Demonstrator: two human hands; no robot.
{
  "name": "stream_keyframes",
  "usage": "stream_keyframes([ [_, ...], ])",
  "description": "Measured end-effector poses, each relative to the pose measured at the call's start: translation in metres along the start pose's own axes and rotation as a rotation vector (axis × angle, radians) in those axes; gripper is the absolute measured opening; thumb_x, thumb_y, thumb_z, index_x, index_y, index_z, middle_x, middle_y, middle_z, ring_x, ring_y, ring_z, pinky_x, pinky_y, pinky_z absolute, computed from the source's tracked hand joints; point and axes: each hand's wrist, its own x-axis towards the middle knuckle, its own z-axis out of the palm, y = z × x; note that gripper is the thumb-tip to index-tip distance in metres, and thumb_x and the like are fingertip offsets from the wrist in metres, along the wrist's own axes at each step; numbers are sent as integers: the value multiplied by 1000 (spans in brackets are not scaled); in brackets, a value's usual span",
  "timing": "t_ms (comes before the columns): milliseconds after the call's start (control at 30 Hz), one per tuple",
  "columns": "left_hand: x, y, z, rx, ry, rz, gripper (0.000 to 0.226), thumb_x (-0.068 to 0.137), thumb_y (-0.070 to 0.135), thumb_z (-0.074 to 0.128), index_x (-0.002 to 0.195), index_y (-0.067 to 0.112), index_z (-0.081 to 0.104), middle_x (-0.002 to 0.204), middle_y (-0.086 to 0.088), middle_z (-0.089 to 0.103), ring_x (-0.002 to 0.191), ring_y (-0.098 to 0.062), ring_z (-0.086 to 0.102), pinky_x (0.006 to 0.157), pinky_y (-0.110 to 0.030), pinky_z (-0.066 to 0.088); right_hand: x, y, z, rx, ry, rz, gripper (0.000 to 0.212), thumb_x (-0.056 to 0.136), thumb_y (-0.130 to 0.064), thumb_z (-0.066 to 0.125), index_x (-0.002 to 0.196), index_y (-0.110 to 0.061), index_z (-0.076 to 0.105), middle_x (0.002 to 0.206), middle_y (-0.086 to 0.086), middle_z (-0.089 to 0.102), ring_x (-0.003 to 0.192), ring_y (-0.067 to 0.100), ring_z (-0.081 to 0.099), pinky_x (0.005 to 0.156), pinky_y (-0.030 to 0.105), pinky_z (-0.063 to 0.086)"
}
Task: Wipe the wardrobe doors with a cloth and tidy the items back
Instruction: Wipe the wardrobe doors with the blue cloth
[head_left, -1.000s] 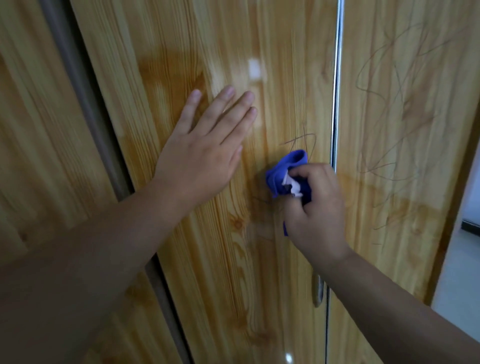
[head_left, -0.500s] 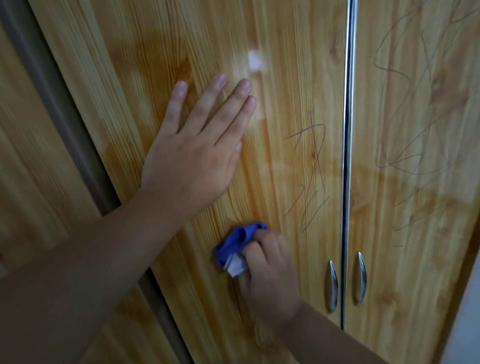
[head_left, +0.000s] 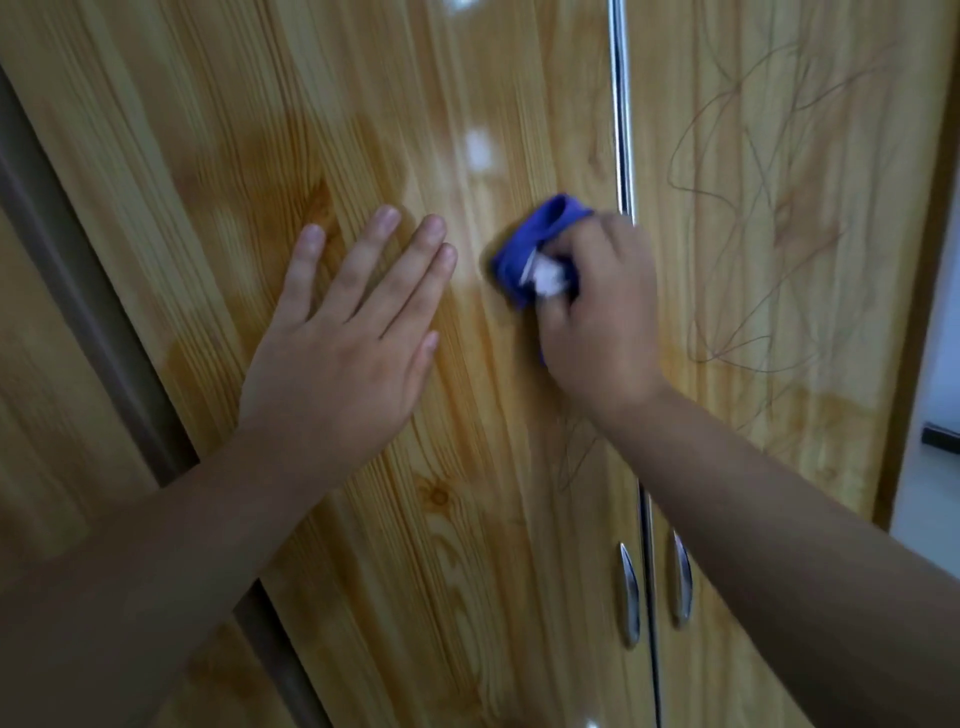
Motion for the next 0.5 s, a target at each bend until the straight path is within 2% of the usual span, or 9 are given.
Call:
stream_keyframes([
  [100, -1, 0, 2, -4, 11, 1, 59, 114, 37, 26, 167, 12, 20, 174, -5, 19, 161, -30, 16, 129, -60, 9, 26, 0, 2, -8, 121, 64, 11, 82, 3, 55, 88, 0, 63, 91, 8, 55, 86, 29, 52, 75, 35, 42],
  [233, -1, -1, 4, -3, 22, -5, 59, 114, 39, 26, 166, 13, 21, 174, -5, 20, 161, -29, 16, 129, -60, 9, -9, -7, 11, -8, 128, 61, 5, 85, 2, 58, 84, -3, 58, 90, 3, 47, 83, 23, 46, 75, 27, 35],
  [300, -1, 0, 5, 3, 28, -1, 59, 114, 38, 26, 166, 13, 21, 174, -5, 19, 161, -29, 16, 129, -60, 9, -48, -9, 15, -29, 64, 43, 8, 83, 2, 62, 85, -4, 56, 93, 7, 49, 83, 23, 46, 74, 28, 35],
  [500, -1, 1, 6, -9, 65, -8, 57, 113, 36, 33, 165, 13, 27, 173, -5, 26, 160, -30, 21, 128, -60, 14, -170, -14, 17, -56, -241, 29, 31, 69, 4, 81, 85, -9, 59, 94, 5, 55, 83, 20, 48, 67, 32, 47],
])
